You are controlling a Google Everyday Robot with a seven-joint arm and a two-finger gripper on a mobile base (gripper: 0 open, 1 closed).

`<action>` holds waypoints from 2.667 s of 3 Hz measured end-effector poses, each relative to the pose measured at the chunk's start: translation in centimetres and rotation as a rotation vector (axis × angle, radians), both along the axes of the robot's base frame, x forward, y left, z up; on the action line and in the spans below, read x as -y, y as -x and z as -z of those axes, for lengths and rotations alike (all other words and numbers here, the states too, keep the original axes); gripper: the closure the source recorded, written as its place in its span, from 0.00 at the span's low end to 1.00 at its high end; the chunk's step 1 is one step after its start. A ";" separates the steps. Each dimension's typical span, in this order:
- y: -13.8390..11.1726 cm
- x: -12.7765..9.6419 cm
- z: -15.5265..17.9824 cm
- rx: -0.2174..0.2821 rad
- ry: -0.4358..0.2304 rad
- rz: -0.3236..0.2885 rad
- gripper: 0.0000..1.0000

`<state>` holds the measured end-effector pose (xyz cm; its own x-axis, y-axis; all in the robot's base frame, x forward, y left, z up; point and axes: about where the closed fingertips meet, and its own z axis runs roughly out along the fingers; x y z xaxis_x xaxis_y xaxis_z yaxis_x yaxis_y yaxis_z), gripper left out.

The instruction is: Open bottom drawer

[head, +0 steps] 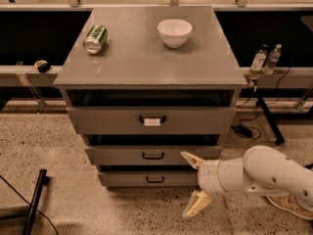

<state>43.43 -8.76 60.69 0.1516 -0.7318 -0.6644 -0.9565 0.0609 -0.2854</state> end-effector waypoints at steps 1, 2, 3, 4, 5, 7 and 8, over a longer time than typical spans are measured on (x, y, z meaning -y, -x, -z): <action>-1.0 0.5 1.5 0.027 0.021 -0.006 0.00; -3.3 1.0 6.5 0.116 0.077 -0.074 0.00; -4.4 1.6 12.0 0.182 0.078 -0.176 0.00; -4.0 1.1 13.3 0.182 0.062 -0.206 0.00; -4.5 1.2 14.3 0.170 0.104 -0.209 0.00; -4.9 3.6 23.5 0.186 0.239 -0.357 0.00; -4.9 3.7 24.2 0.189 0.237 -0.370 0.00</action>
Offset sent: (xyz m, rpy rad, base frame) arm 0.0614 -0.0188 -0.1643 -0.1717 -0.2710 0.2356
